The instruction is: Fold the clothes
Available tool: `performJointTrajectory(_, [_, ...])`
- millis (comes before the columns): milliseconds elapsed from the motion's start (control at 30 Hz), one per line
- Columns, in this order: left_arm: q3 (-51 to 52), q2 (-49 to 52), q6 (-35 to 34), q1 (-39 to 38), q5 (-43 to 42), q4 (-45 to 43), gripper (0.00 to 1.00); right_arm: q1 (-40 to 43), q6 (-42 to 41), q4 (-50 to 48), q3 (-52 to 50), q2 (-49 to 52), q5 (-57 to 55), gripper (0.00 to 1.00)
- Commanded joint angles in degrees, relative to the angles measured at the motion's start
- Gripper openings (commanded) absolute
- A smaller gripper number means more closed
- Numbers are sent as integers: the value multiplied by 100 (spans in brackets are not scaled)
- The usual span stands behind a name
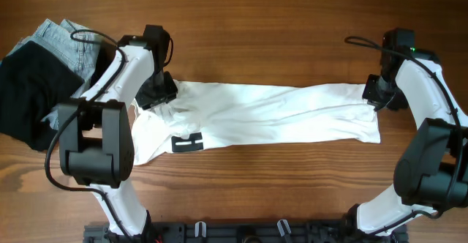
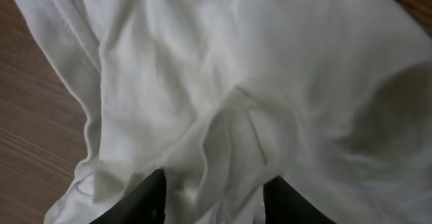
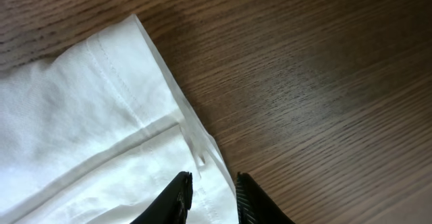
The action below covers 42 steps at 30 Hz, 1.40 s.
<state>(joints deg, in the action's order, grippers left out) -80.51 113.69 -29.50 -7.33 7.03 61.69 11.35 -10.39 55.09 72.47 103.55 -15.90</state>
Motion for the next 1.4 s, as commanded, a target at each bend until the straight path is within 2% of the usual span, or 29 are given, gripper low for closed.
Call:
performJointTrajectory(0, [284, -33, -98, 7, -13, -284, 41, 24, -9, -20, -20, -26, 50, 26])
performJointTrajectory(67, [284, -33, -94, 7, -170, -352, 28, 24, -9, -20, -20, -26, 50, 26])
performJointTrajectory(100, [284, -33, -94, 7, -254, -385, 11, 24, -9, -20, -20, -26, 48, 26])
performJointTrajectory(133, [284, -33, -72, 7, -367, -385, 4, 24, -7, -17, -20, -26, 48, 25])
performJointTrajectory(233, [240, -192, 245, 11, -1180, 262, 4, 24, -7, -17, -20, -26, 46, 25])
performJointTrajectory(333, [238, -789, 203, 0, -1303, 1464, 4, 24, -9, -61, -20, -26, 48, 25])
performJointTrajectory(467, [240, -1836, 199, 0, -1300, 1523, 4, 24, -7, -85, -20, -26, 48, 26])
performJointTrajectory(533, [240, -2203, -85, -24, -1325, 1648, 4, 24, -9, -90, -20, -26, 48, 26])
performJointTrajectory(733, [240, -2441, -369, -415, -1340, 2568, 4, 24, -7, -127, -20, -26, 48, 26])
performJointTrajectory(833, [240, -2446, -459, -592, -1342, 2673, 4, 24, -7, -131, -20, -26, 48, 26])
performJointTrajectory(900, [240, -2446, -601, -684, -1292, 2734, 4, 24, -7, -133, -20, -26, 48, 27])
performJointTrajectory(1033, [258, -2444, -708, -708, -612, 2621, 4, 24, -9, -149, -20, -26, 48, 27])
performJointTrajectory(1100, [400, -2444, -1132, -658, 76, 2643, 4, 24, -9, -149, -20, -26, 50, 27])
performJointTrajectory(1133, [540, -2444, -1211, -599, 140, 2549, 6, 24, -7, -149, -20, -26, 48, 27])
performJointTrajectory(1200, [1093, -2444, -1086, -391, -70, 1993, 31, 24, -7, -157, -20, -26, 50, 28])
performJointTrajectory(1233, [1473, -2444, -898, -291, -267, 1552, 47, 24, -9, -162, -20, -26, 52, 28])
performJointTrajectory(1267, [1808, -2444, -743, -199, -343, 1104, 51, 24, -11, -168, -20, -26, 55, 28])
performJointTrajectory(1367, [2625, -2444, -330, 201, -616, -149, 51, 24, -7, -170, -20, -26, 72, 28])
